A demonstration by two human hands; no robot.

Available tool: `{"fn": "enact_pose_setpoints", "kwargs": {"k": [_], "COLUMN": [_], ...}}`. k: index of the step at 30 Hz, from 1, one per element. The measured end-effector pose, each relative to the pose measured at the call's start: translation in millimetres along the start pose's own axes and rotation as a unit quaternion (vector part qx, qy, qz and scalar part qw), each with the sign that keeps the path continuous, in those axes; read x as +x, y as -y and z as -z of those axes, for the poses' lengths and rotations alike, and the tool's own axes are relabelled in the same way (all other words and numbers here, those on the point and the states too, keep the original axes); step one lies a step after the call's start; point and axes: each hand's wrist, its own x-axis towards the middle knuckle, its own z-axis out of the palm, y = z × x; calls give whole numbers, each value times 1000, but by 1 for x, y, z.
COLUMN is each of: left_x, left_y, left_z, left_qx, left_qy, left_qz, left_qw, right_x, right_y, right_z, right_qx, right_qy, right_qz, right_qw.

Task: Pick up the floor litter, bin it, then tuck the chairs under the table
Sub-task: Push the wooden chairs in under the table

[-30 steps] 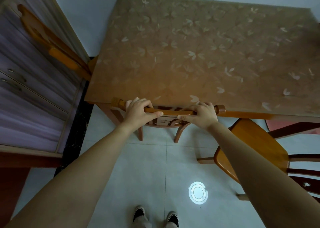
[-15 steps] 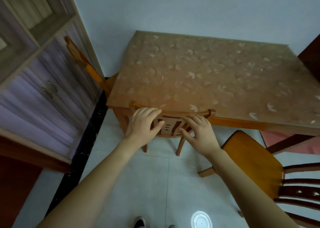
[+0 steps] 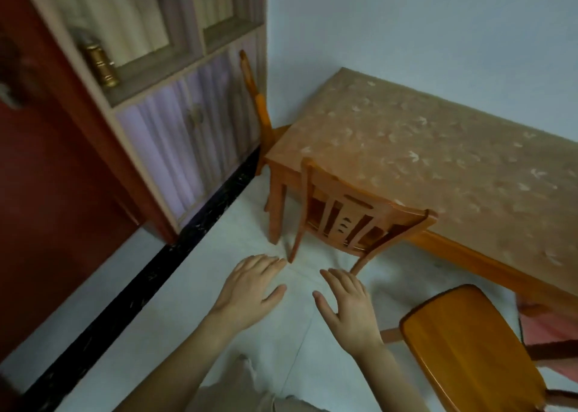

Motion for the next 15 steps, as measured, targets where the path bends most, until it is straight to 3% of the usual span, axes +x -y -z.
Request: {"fn": "enact_pose_setpoints", "kwargs": {"k": [7,15], "left_x": [-29,0], "left_y": [32,108], "left_z": [27,64], "left_qx": [12,20], "left_qy": [-61,-125], "left_qz": [77,82], "left_qw": [995,989], "right_x": [39,119], "right_y": [43,93], "right_z": [-5,-31], "right_qx": [-7,-58], "right_qy": [17,23], "right_qz": [79,141], "right_qw": [997,988]}}
